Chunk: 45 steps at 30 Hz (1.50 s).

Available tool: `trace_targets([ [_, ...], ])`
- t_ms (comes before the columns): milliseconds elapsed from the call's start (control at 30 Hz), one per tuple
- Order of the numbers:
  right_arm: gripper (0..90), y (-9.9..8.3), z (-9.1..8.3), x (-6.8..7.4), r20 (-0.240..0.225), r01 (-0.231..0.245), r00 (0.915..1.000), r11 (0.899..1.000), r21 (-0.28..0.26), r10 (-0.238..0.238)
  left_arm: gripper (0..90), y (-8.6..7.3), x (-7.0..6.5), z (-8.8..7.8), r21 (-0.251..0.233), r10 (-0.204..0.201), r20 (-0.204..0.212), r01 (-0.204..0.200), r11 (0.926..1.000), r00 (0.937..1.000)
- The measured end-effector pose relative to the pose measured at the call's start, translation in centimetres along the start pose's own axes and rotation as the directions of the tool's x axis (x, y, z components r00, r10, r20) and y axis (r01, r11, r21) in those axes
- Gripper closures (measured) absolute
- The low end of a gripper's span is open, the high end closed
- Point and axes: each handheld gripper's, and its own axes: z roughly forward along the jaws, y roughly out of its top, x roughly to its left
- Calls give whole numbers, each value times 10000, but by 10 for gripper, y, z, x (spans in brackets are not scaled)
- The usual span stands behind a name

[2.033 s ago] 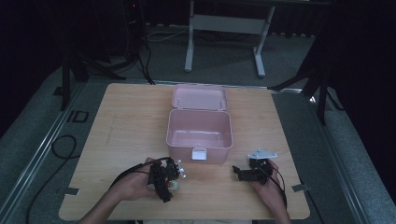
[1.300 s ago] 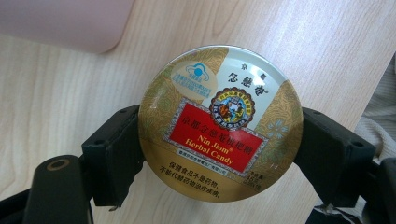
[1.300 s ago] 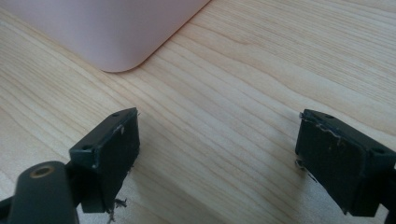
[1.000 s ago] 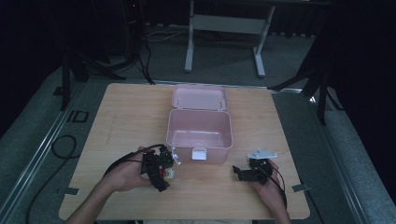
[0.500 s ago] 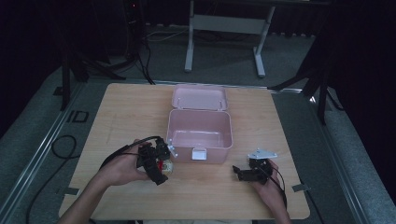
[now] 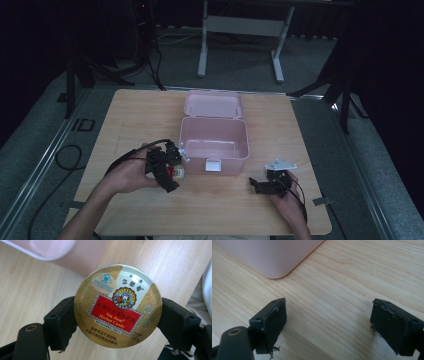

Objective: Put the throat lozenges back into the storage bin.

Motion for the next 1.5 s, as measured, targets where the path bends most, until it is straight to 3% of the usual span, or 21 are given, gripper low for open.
trace_targets([
  [567, 134, 0, 0, 0, -8, -18, 10000, 10000, 10, 18, 208, 9, 15, -26, -301, -124, -345, 114, 9995, 9993],
  [1500, 134, 1, 1, 0, -57, 47, 10000, 10000, 26, -47, 209, 41, 42, -32, -103, -371, -605, 365, 9993, 9975],
])
